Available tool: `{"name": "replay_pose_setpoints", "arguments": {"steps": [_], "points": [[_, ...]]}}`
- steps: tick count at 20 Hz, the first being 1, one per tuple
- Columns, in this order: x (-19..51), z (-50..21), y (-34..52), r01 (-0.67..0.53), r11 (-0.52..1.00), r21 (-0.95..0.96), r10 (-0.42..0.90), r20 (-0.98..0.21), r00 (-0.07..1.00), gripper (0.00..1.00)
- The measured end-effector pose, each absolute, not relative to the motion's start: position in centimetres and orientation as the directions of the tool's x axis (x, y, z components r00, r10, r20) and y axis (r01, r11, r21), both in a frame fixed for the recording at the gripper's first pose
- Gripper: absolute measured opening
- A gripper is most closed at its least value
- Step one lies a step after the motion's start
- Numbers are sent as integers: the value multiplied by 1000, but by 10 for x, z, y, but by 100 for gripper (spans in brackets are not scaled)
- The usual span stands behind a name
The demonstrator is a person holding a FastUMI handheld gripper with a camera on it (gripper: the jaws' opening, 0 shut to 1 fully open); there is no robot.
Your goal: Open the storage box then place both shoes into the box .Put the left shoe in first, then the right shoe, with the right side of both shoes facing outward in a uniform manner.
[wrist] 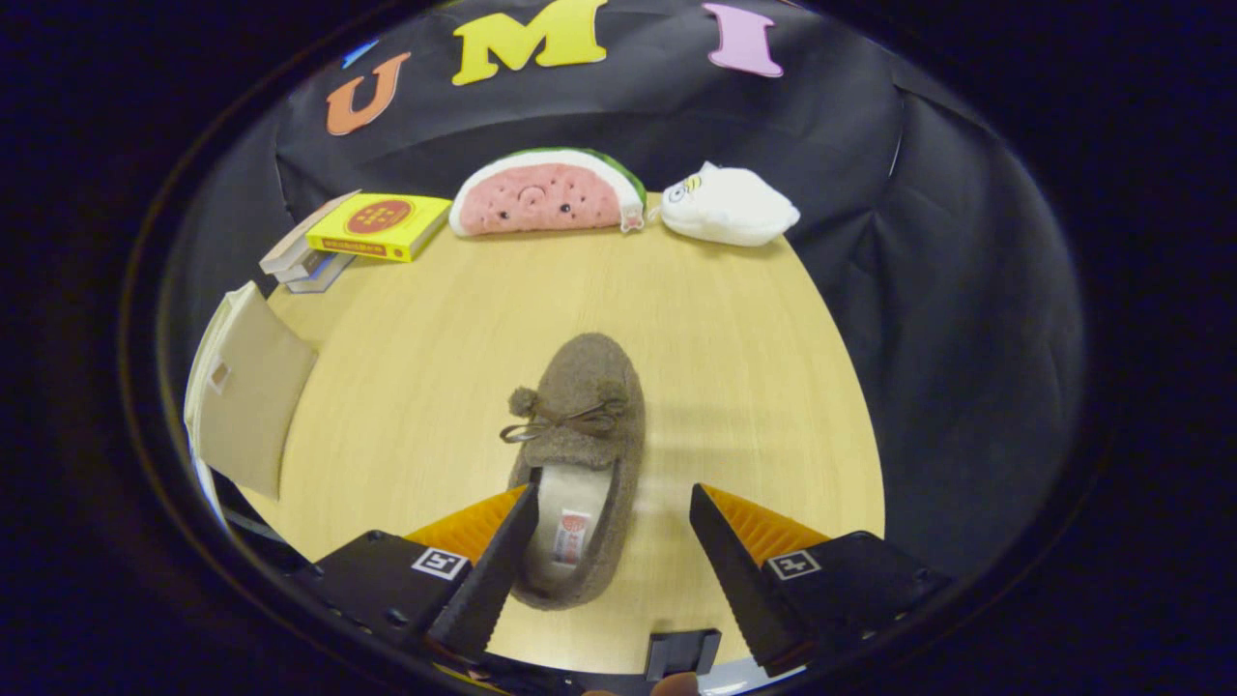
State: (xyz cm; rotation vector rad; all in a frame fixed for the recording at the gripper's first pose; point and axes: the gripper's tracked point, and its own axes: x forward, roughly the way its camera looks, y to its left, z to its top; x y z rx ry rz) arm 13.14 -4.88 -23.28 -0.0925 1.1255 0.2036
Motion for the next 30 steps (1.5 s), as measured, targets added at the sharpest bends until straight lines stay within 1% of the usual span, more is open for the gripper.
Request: {"name": "replay_pose_setpoints", "arguments": {"steps": [3, 4, 7, 8, 9, 10, 12, 13, 16, 20, 26, 30], "points": [[143, -251, -48, -193, 980, 46, 117, -920, 374, 92], [147, -257, -49, -187, 981, 50, 117, -923, 366, 77], [151, -277, -46, -152, 984, 95, 139, -938, 316, 61], [150, -278, -43, -121, 984, 128, 159, -941, 300, 40], [152, -280, -43, -110, 984, 137, 164, -939, 303, 29], [154, -283, -48, -95, 987, 128, 152, -937, 314, 25], [155, -281, -46, -68, 986, 152, 165, -936, 310, 1], [157, -280, -47, -40, 984, 173, 176, -931, 319, 1], [151, -277, -37, 39, 959, 280, 256, -920, 295, 0], [148, -258, -28, 74, 947, 312, 272, -904, 329, 0], [132, -205, 7, 88, 941, 328, 269, -879, 393, 0], [123, -153, 68, 45, 938, 345, 289, -846, 449, 0]]}}
